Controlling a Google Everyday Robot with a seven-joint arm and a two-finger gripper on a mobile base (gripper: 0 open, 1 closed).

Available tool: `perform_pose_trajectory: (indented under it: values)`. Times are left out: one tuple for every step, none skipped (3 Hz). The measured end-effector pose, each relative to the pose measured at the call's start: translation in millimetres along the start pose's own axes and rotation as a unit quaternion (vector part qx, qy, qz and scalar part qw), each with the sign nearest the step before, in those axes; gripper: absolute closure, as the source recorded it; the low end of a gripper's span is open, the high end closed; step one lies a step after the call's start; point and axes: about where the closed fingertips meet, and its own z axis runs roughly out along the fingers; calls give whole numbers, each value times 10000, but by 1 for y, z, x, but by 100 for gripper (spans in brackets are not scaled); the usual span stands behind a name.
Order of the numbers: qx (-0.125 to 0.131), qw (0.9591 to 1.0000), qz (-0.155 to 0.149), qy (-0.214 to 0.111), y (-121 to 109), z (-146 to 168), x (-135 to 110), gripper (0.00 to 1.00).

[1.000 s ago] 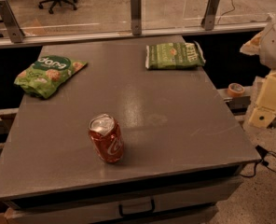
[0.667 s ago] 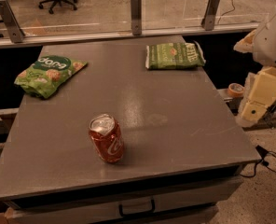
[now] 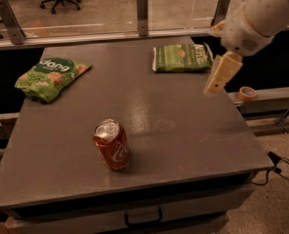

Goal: Move green jalapeno chip bag near coke can

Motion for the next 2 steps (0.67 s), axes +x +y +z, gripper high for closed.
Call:
perform_pose_trajectory:
  values:
    - [307,9983,32,-500,-61,43,-25,0]
    - [332,9980,53,-533,-61,45,-27,0]
